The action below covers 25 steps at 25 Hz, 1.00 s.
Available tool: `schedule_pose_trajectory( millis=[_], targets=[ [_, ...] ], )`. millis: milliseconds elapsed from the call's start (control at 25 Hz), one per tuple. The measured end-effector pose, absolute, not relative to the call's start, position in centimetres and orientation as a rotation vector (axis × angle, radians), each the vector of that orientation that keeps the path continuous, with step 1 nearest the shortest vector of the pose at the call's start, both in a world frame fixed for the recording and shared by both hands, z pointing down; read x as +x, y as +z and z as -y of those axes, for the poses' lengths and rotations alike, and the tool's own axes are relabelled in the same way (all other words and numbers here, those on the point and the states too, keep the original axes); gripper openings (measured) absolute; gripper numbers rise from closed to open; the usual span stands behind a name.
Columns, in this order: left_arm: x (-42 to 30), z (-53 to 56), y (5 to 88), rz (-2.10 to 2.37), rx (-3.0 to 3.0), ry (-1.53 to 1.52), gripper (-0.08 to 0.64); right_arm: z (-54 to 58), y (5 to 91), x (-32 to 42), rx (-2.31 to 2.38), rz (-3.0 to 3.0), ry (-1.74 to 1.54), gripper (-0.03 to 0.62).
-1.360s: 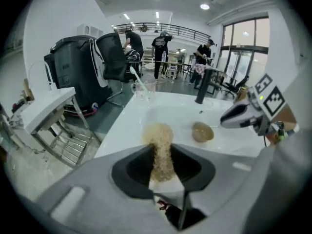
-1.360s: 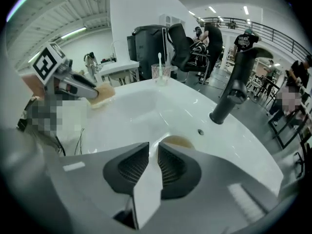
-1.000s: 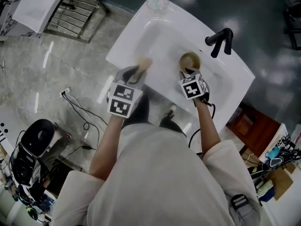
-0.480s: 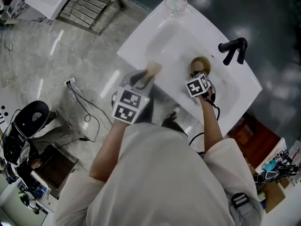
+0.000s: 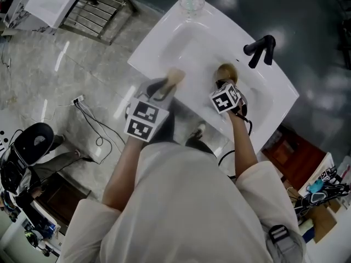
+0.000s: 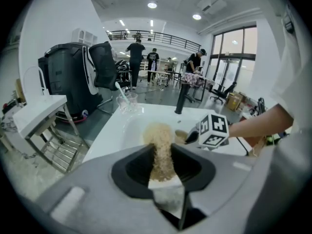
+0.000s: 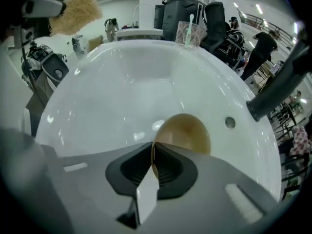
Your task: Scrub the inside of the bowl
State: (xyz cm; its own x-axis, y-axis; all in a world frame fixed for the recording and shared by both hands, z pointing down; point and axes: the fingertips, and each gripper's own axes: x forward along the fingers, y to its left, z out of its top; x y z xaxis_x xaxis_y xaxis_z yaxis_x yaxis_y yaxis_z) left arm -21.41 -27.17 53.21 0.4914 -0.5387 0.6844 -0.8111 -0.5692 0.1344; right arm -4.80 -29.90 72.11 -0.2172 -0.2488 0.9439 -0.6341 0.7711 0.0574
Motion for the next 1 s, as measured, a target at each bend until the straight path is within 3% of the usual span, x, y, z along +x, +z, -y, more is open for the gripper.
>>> schedule_pose_trajectory(
  millis=[680,1000],
  targets=[
    [-5.3,22.6,45.4,0.732,2.594,0.559,0.107,22.9,51.8,-0.2,0.723,2.653,1.147,0.018],
    [1.1,19.6,43.4,0.562,2.804,0.724,0.109,17.9,47.8,1.3,0.548,2.859,1.089,0.018]
  ],
)
